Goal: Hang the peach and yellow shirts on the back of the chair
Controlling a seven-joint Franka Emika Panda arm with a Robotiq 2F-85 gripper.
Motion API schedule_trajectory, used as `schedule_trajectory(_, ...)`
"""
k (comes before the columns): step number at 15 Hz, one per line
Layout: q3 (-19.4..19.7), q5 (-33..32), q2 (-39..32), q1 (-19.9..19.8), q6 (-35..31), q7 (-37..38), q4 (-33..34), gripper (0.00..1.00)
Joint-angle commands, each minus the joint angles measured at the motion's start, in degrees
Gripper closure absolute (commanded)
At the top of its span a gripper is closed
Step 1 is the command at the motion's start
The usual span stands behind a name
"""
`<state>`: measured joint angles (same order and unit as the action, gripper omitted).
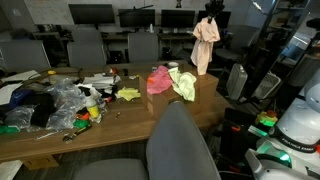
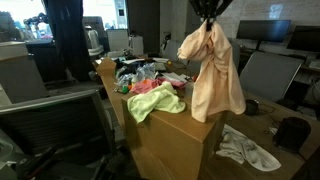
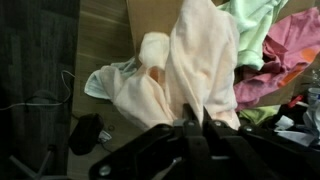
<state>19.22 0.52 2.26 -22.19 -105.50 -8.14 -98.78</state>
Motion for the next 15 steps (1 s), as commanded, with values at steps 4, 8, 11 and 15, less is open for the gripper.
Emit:
schedule_trajectory(4, -2.7, -5.1, 12.8, 5.1, 3.1, -4.6, -4.4, 0.99)
schedule_trajectory(8, -6.2, -9.5, 17.9, 8.5, 4.9, -5.9, -8.0, 0.99)
schedule_trajectory(11, -8.8, -12.0, 21.0, 11.5, 6.2, -8.1, -11.5, 0.99)
schedule_trajectory(15, -12.1, -14.8, 23.4, 15.2, 7.8, -10.1, -15.5, 0.99)
